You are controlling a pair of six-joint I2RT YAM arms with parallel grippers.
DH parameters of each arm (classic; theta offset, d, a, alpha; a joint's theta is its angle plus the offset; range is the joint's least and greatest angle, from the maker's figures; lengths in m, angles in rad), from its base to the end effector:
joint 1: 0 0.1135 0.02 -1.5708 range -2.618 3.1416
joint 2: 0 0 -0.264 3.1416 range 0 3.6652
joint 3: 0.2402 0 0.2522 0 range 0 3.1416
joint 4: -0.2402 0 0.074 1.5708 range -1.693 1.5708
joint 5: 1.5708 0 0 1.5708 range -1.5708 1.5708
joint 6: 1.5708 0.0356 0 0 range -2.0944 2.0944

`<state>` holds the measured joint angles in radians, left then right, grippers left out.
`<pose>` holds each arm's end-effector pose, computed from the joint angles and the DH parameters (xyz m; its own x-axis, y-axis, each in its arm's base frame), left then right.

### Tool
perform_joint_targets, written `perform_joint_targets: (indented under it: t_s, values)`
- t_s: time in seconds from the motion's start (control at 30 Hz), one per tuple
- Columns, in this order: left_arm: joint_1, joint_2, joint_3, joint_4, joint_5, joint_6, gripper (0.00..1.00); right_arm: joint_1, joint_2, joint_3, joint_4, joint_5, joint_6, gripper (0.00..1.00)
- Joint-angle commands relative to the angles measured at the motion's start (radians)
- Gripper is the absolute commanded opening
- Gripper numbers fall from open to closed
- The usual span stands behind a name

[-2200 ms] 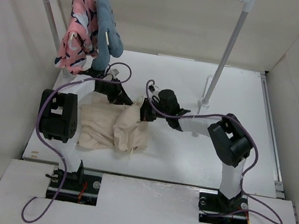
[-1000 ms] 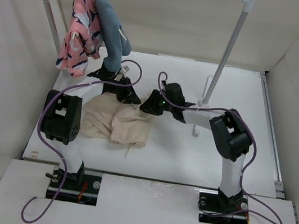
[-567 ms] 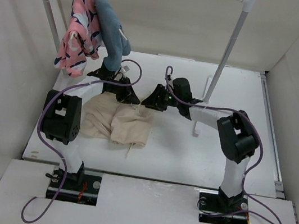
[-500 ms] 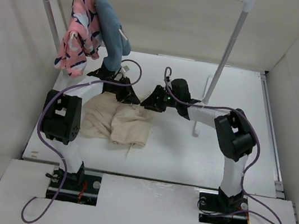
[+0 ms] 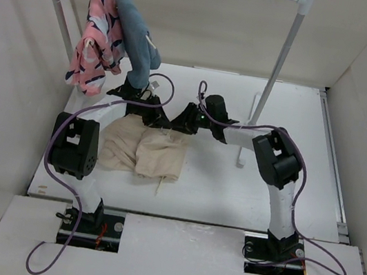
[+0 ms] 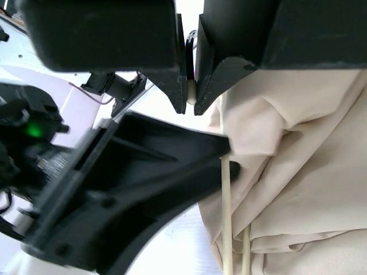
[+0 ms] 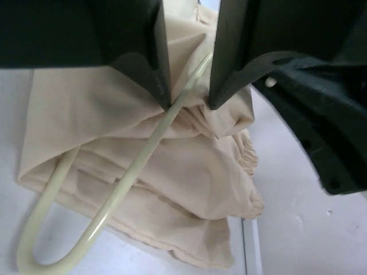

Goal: Place the trousers on the hanger

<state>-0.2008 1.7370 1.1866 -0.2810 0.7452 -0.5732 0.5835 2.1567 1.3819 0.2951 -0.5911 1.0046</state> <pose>0.3591 -0.0977 0.2229 -0.9306 -0.2173 -0.2944 0.1067 0.6084 -0.7864 0.3854 0.2782 0.1572 -0.9409 0.2186 -0.2588 -0.1417 0.4402 0.8867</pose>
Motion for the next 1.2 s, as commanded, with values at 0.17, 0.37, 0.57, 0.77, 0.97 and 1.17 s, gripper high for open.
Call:
perform_joint_targets:
  t_s: [0.17,0.37,0.57,0.77,0.97,1.17]
  values:
    - [-0.006,-0.050,0.053,-0.018,0.034,0.056,0.00,-0.002,0.092,0.060,0.142,-0.099,0.126,0.34]
    - [-0.015,-0.050,0.086,-0.069,0.038,0.137,0.15,-0.034,0.060,-0.007,0.257,-0.124,0.181,0.00]
    - [-0.083,-0.126,0.234,-0.273,0.008,0.361,0.65,-0.079,0.051,-0.056,0.366,-0.199,0.193,0.00]
    - [-0.135,-0.224,0.261,-0.368,-0.131,0.487,0.70,-0.099,0.106,-0.124,0.730,-0.309,0.415,0.00]
    - [-0.135,-0.300,0.084,-0.383,-0.299,0.585,0.67,-0.108,0.066,-0.199,0.842,-0.319,0.424,0.00]
    - [-0.147,-0.274,0.008,-0.360,-0.313,0.630,0.68,-0.099,0.055,-0.210,0.829,-0.319,0.404,0.00]
